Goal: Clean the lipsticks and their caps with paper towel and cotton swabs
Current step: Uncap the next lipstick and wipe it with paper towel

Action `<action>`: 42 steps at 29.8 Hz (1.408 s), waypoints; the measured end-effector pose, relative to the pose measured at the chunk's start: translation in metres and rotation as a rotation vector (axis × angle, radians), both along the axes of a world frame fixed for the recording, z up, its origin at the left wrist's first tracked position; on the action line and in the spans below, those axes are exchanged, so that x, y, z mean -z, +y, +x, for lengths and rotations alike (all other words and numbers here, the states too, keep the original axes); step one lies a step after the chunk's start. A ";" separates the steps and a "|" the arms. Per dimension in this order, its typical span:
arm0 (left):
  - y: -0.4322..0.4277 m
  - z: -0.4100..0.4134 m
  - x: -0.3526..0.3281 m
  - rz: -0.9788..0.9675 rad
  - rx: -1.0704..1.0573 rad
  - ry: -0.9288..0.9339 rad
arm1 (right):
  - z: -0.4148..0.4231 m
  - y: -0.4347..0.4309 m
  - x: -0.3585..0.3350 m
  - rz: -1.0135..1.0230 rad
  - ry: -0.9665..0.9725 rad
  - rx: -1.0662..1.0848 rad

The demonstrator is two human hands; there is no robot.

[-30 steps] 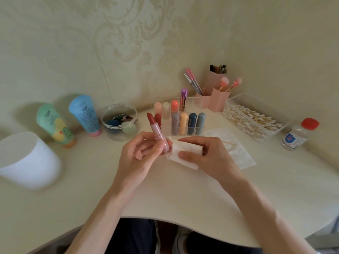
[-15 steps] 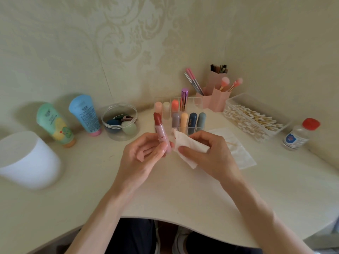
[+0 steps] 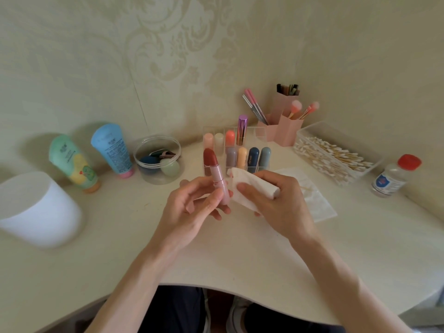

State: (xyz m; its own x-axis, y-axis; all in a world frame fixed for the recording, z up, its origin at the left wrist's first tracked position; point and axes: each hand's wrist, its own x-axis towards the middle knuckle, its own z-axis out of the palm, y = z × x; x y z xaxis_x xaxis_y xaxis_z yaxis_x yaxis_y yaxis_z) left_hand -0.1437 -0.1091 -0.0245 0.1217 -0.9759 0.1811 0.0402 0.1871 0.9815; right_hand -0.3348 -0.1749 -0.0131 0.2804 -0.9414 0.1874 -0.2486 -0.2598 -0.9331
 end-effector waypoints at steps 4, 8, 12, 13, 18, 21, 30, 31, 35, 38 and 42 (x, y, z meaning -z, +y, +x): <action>-0.002 0.001 0.003 0.012 0.034 -0.004 | 0.003 0.001 0.002 -0.098 0.042 -0.061; -0.002 0.001 0.004 0.001 0.045 -0.019 | 0.005 -0.002 0.013 -0.249 0.170 -0.091; -0.003 0.000 0.005 0.007 0.012 0.038 | 0.003 0.001 0.012 -0.191 0.010 -0.034; -0.003 0.000 0.005 0.010 0.007 0.042 | 0.003 0.002 0.010 -0.197 -0.019 -0.053; -0.005 0.001 0.006 0.005 -0.013 0.054 | 0.005 0.007 0.003 -0.112 -0.117 -0.193; -0.006 0.001 0.006 0.013 -0.018 0.068 | 0.005 0.009 -0.004 0.052 -0.169 -0.202; -0.005 0.001 0.007 0.019 -0.019 0.074 | 0.004 0.006 0.000 -0.008 -0.186 -0.283; -0.005 0.001 0.007 0.018 -0.018 0.076 | 0.003 0.005 0.000 -0.006 -0.177 -0.295; -0.004 -0.002 0.004 0.007 -0.016 0.051 | 0.003 0.005 -0.001 0.047 -0.205 -0.283; -0.003 -0.003 0.003 0.006 -0.013 -0.009 | 0.006 0.004 0.004 -0.007 -0.149 -0.254; -0.002 0.000 0.005 -0.018 -0.029 -0.090 | 0.009 0.004 0.010 -0.091 -0.122 -0.228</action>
State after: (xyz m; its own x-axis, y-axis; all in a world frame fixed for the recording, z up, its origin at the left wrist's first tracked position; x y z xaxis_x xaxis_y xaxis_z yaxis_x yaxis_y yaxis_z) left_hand -0.1438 -0.1108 -0.0298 0.1326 -0.9686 0.2103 -0.0539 0.2048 0.9773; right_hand -0.3256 -0.1704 -0.0227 0.4532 -0.8343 0.3138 -0.0617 -0.3805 -0.9227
